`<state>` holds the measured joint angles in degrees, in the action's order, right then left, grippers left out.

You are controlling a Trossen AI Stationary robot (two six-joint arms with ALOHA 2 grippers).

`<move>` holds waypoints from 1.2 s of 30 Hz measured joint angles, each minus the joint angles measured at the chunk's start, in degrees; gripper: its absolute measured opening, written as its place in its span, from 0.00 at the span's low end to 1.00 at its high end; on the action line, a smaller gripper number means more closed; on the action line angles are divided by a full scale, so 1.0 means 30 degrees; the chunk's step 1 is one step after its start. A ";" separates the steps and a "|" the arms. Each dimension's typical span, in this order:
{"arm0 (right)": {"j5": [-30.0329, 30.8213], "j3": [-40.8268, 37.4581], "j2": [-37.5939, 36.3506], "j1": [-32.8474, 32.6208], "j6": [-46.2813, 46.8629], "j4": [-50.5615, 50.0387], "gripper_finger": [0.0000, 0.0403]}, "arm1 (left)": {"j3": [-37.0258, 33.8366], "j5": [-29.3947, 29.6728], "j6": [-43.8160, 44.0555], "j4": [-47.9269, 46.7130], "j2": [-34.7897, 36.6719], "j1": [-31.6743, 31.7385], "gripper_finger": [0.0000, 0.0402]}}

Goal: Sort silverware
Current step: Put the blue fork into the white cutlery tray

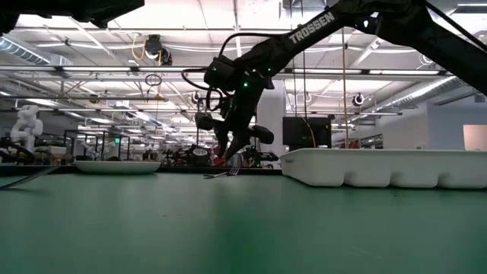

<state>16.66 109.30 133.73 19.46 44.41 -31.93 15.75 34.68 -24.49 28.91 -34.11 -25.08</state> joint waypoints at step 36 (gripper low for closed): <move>0.0921 0.0007 -0.3624 -0.2057 -0.1097 -0.7362 0.17 | 0.0022 0.0481 0.4138 -0.2036 -0.0363 0.2187 0.31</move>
<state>19.42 109.32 122.86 13.29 41.12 -54.01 15.81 36.12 -12.08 22.80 -35.20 -18.52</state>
